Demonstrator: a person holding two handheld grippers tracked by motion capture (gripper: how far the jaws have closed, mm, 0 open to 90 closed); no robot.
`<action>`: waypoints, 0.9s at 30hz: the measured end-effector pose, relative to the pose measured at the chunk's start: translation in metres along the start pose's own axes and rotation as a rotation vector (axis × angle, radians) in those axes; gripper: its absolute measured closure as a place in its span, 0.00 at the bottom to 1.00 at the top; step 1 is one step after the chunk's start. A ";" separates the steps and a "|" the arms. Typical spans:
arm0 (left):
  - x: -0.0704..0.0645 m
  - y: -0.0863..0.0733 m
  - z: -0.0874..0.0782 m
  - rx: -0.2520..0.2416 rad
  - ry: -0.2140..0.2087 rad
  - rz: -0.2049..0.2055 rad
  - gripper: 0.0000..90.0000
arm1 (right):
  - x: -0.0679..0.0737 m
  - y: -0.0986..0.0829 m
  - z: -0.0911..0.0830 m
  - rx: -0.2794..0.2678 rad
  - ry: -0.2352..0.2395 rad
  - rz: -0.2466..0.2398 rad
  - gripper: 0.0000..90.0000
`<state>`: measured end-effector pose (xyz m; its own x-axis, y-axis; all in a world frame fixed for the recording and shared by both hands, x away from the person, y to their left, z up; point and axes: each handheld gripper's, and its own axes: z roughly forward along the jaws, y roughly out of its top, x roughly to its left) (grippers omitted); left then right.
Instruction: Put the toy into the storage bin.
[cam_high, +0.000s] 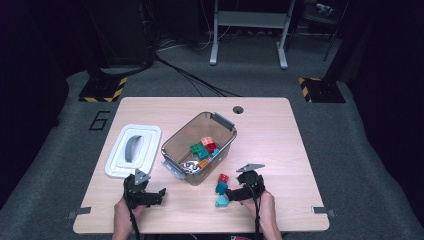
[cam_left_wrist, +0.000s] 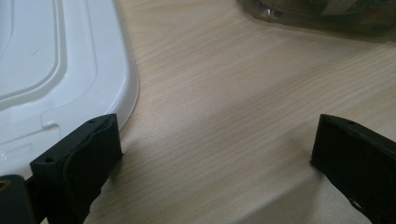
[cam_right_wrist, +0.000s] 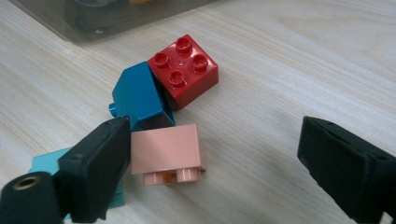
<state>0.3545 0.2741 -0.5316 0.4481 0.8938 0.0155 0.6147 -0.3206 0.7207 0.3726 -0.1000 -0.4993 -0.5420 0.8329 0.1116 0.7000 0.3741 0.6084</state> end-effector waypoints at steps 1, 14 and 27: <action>0.000 0.000 0.000 0.000 0.000 0.000 0.02 | 0.000 0.000 0.000 0.000 0.000 0.000 0.11; 0.000 0.000 0.000 0.000 0.000 0.000 0.02 | -0.001 -0.005 -0.006 -0.044 -0.008 -0.001 0.53; 0.000 0.000 0.000 0.000 -0.001 -0.001 0.02 | -0.004 -0.003 -0.011 -0.060 -0.020 0.007 0.65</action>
<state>0.3545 0.2741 -0.5316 0.4479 0.8940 0.0145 0.6151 -0.3198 0.7207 0.3675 -0.1091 -0.4930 -0.5273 0.8438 0.1002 0.6741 0.3435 0.6539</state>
